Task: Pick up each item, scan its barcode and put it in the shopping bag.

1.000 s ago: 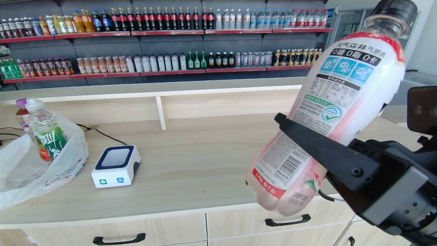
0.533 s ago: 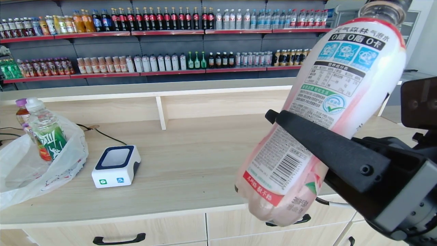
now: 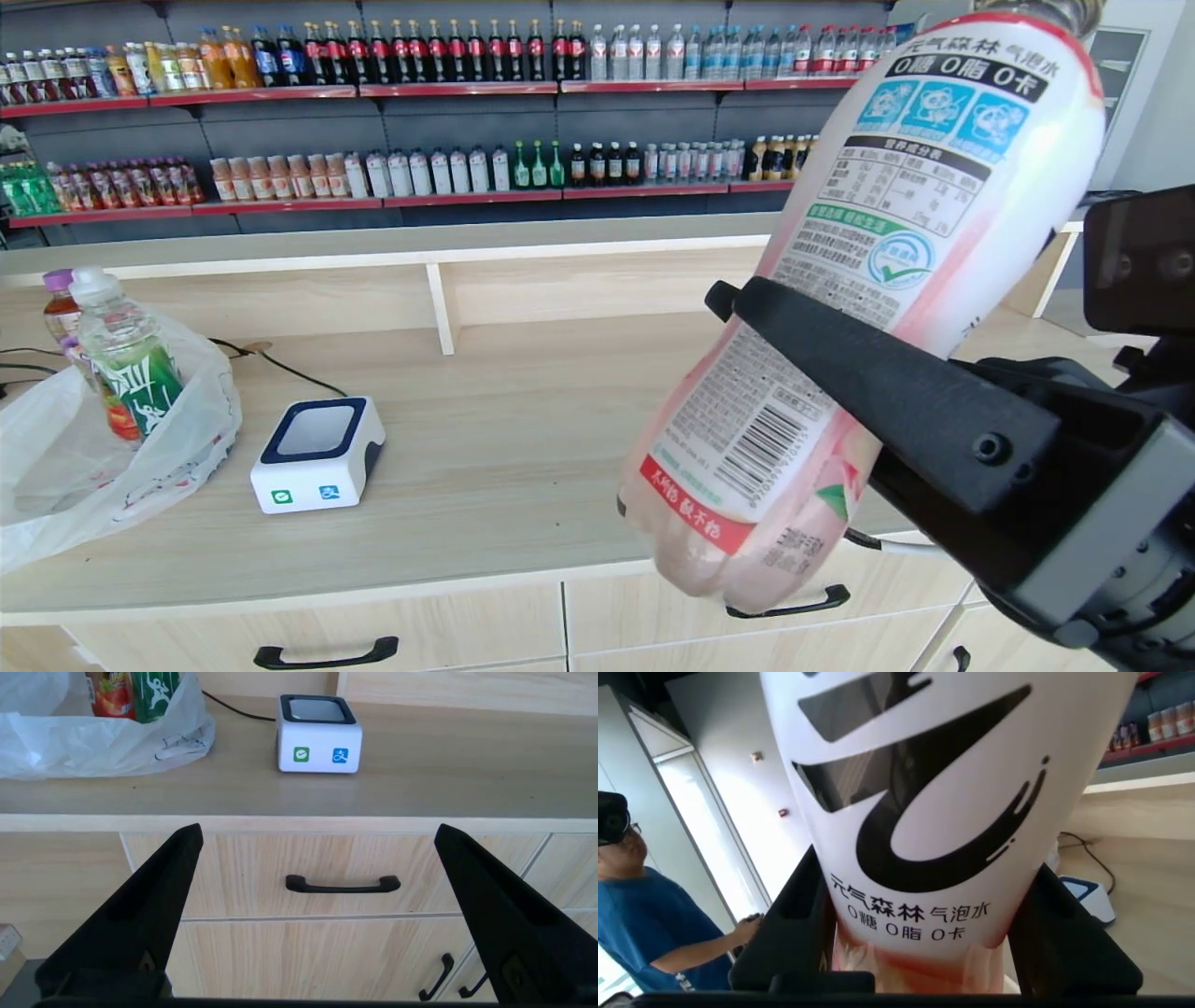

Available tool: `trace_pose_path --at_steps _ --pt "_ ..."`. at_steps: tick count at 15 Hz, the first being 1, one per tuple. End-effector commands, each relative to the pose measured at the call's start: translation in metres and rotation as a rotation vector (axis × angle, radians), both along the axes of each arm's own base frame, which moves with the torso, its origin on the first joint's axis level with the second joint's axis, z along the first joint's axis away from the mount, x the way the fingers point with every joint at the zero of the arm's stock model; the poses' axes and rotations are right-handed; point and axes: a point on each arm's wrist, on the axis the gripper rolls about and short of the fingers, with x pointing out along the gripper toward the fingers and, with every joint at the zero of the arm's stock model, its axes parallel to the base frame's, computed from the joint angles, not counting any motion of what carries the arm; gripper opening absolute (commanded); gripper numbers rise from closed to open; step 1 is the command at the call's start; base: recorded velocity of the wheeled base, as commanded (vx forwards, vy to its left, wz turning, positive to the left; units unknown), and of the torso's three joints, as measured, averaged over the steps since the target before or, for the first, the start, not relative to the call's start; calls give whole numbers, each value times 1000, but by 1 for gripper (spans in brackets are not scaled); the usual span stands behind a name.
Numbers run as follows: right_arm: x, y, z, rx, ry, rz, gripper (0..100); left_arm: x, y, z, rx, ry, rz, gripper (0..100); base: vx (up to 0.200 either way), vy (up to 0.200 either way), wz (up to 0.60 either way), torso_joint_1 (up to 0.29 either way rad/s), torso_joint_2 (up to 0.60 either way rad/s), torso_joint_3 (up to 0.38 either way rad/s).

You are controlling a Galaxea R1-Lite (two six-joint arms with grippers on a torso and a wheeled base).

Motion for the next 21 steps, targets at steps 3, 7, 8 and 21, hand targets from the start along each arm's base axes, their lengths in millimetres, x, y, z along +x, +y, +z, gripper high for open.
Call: trace_pose_path --at_steps 3,7,8,21 --pt "2 5 0 0 4 8 0 0 0 0 0 0 0 100 0 0 0 0 0 0" --pt "2 7 8 29 -18 11 0 0 0 0 0 0 0 100 0 0 0 0 0 0" --pt "0 8 7 25 -17 23 0 0 0 0 0 0 -1 100 0 0 0 0 0 0" --pt "28 1 -37 -192 -66 -178 0 0 0 0 0 0 0 100 0 0 0 0 0 0"
